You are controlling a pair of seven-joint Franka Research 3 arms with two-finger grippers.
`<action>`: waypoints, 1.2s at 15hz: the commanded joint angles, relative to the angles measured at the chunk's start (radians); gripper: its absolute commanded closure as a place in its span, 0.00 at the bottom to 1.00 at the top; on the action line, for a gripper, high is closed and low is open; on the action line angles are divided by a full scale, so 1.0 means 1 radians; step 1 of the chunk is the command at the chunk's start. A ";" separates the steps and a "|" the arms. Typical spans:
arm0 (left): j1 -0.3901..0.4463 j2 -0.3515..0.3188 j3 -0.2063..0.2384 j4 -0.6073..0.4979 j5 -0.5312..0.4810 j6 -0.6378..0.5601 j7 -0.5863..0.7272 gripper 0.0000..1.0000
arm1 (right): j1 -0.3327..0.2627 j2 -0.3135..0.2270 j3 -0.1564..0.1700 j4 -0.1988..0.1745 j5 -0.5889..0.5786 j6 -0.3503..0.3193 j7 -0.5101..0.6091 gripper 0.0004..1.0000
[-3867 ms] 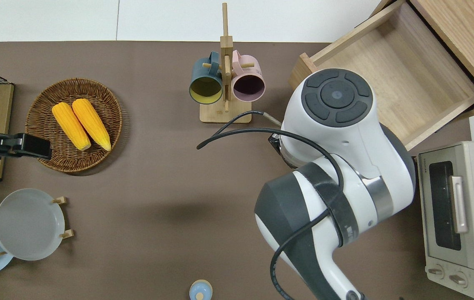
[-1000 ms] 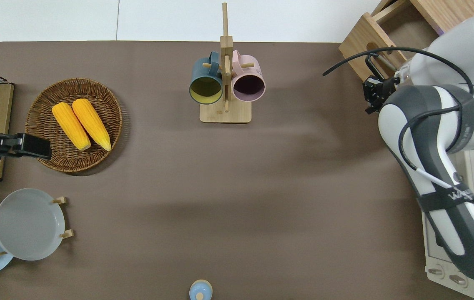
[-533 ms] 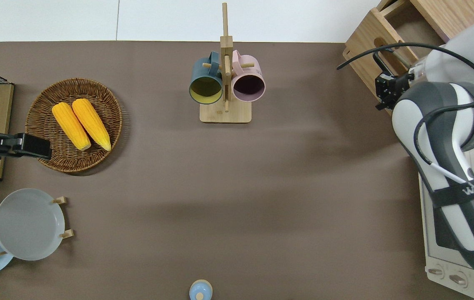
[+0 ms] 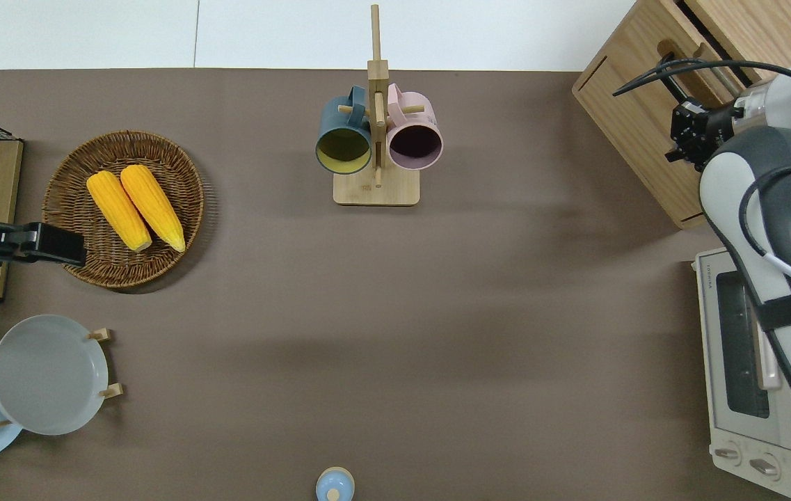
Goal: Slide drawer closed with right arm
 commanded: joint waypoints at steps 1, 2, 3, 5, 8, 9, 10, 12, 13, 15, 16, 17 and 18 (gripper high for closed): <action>0.005 0.011 -0.007 0.024 0.017 -0.020 0.010 0.01 | -0.022 0.027 0.011 0.034 0.024 0.018 -0.008 1.00; 0.005 0.011 -0.007 0.026 0.017 -0.020 0.010 0.01 | -0.027 0.028 0.011 0.039 0.024 0.018 -0.010 1.00; 0.005 0.011 -0.007 0.026 0.017 -0.020 0.010 0.01 | -0.037 0.028 0.017 0.042 0.022 0.018 -0.013 1.00; 0.005 0.011 -0.007 0.026 0.017 -0.020 0.010 0.01 | -0.050 0.028 0.019 0.043 0.022 0.018 -0.017 1.00; 0.005 0.011 -0.007 0.024 0.017 -0.020 0.010 0.01 | -0.050 0.028 0.019 0.043 0.022 0.018 -0.022 1.00; 0.005 0.011 -0.007 0.026 0.017 -0.020 0.010 0.01 | -0.050 0.028 0.020 0.043 0.022 0.017 -0.022 1.00; 0.005 0.011 -0.007 0.024 0.017 -0.020 0.010 0.01 | -0.047 0.028 0.020 0.043 0.022 0.014 -0.022 1.00; 0.005 0.011 -0.007 0.024 0.017 -0.020 0.010 0.01 | -0.038 0.027 0.020 0.043 0.021 0.005 -0.025 1.00; 0.005 0.011 -0.007 0.024 0.017 -0.020 0.008 0.01 | -0.028 0.025 0.020 0.043 0.019 0.000 -0.025 1.00; 0.005 0.011 -0.007 0.026 0.017 -0.020 0.010 0.01 | -0.012 0.024 0.020 0.042 0.022 -0.021 -0.031 1.00; 0.005 0.011 -0.007 0.024 0.017 -0.020 0.010 0.01 | 0.002 0.022 0.022 0.042 0.019 -0.040 -0.052 1.00; 0.005 0.011 -0.007 0.024 0.017 -0.020 0.010 0.01 | 0.019 0.021 0.020 0.042 0.010 -0.067 -0.082 1.00; 0.005 0.011 -0.007 0.024 0.017 -0.020 0.010 0.01 | 0.030 0.017 0.020 0.042 -0.001 -0.098 -0.105 1.00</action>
